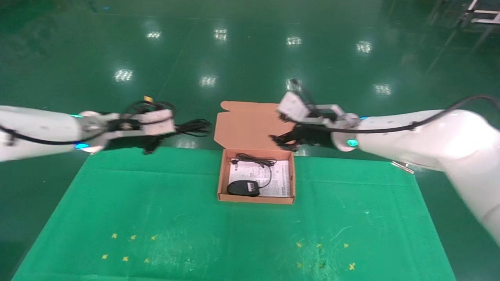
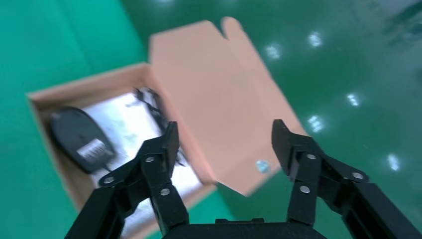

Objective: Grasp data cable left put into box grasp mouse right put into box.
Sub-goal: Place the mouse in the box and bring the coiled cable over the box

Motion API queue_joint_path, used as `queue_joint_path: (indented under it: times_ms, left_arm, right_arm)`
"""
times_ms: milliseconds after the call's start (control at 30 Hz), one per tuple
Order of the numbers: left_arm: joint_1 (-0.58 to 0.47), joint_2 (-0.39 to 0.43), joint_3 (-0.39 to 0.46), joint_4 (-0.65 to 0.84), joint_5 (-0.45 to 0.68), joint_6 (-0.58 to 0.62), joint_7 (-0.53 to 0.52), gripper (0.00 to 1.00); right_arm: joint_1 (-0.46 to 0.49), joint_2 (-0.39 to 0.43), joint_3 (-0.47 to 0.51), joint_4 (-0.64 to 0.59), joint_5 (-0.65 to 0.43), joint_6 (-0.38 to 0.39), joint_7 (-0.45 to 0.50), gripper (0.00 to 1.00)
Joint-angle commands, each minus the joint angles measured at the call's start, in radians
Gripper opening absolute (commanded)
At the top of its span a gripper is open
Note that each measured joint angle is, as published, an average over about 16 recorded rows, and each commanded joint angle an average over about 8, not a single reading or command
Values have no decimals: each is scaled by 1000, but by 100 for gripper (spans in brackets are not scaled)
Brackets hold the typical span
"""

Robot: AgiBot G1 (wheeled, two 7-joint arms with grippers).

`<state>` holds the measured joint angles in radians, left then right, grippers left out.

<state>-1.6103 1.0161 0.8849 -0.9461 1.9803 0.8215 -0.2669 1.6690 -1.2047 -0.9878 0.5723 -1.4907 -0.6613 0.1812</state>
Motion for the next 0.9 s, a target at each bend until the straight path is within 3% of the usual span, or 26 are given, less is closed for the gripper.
queue_joint_path:
  times_ms: [33,633,900]
  left_arm:
    - [17,27,4,20,-4,-23,12,0]
    - [77,297,28,259,-85,-193,253,0]
    - [78,344,61,332,-153,-239,344,0]
  right_arm:
    - [7,21,2,6,-5,8,4,100]
    - [66,215,-22,171,-129,55,140,100]
    - [86,258,-46,255,-213,64,249,100]
